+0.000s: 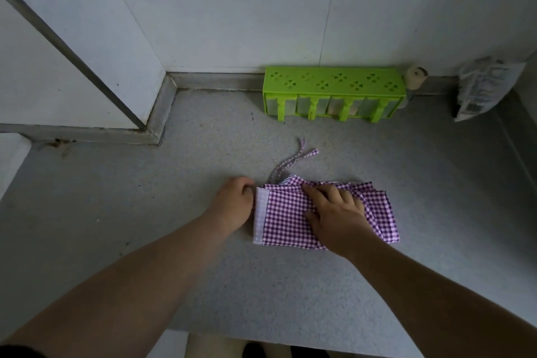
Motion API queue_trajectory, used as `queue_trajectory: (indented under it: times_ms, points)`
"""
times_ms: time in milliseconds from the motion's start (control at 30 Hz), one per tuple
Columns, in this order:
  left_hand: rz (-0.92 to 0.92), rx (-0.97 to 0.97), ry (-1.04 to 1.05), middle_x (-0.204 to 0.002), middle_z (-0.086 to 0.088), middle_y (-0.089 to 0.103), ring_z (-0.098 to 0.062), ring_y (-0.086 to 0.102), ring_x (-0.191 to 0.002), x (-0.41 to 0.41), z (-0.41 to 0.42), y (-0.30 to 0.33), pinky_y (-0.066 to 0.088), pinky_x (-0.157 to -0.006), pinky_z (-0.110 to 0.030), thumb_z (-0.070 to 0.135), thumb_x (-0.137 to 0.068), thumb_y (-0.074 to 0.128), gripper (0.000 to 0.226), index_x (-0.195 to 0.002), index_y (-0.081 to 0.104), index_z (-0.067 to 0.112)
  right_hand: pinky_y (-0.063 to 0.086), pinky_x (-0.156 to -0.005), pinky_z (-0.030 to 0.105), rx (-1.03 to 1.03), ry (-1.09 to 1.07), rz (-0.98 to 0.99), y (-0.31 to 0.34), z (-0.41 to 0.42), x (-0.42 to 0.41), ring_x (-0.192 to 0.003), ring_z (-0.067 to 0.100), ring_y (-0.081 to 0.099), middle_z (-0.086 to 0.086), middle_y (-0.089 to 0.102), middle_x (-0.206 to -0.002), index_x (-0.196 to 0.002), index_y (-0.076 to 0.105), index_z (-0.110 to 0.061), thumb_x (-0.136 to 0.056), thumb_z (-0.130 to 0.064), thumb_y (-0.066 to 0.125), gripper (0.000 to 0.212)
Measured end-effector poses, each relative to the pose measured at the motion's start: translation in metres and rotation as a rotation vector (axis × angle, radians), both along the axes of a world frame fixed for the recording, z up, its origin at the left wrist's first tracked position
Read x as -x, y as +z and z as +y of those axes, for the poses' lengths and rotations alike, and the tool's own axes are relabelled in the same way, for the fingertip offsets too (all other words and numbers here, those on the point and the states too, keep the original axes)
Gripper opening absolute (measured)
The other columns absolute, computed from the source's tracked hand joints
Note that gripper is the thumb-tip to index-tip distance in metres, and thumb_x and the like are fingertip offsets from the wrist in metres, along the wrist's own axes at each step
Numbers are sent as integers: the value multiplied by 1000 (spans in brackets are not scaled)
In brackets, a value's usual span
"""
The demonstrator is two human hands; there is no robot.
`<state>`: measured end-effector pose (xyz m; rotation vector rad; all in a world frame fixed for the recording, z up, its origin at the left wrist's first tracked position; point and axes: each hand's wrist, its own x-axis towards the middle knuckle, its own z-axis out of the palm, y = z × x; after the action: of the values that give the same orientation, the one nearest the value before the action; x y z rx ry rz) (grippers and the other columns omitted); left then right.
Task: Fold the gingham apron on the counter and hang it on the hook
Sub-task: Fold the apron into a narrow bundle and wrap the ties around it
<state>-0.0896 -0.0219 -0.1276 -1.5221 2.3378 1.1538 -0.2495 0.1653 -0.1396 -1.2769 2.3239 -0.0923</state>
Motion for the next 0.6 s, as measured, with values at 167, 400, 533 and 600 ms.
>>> queue_trajectory:
  times_ms: [167, 400, 533, 600]
  points:
    - [-118, 32, -390, -152, 2, 52, -21, 53, -137, -8, -8, 5, 47, -113, -41, 23, -93, 73, 65, -152, 47, 28, 23, -119, 53, -1, 12, 43, -3, 5, 10, -142, 26, 33, -6, 36, -155, -155, 19, -49, -101, -63, 26, 56]
    - [-271, 209, -524, -120, -4, 68, -21, 64, -103, -7, 0, 5, 54, -93, -38, 28, -102, 61, 25, -125, 62, 19, 25, -119, 52, 7, 20, 64, -6, 7, 11, -142, 26, 33, -6, 34, -156, -155, 17, -49, -101, -63, 23, 56]
    - [-158, 71, -411, -93, 6, 66, -17, 64, -87, -8, -2, 7, 54, -79, -35, 31, -98, 62, 6, -93, 60, 28, 26, -118, 53, 9, 35, 77, -5, 12, 17, -142, 27, 35, -4, 36, -156, -155, 19, -48, -101, -63, 24, 56]
    - [-51, -80, -280, -87, 5, 66, -17, 63, -82, -9, -3, 8, 52, -74, -36, 31, -96, 62, 12, -84, 59, 28, 26, -118, 52, 9, 31, 86, -5, 14, 18, -141, 27, 35, -4, 37, -156, -155, 20, -48, -101, -63, 25, 56]
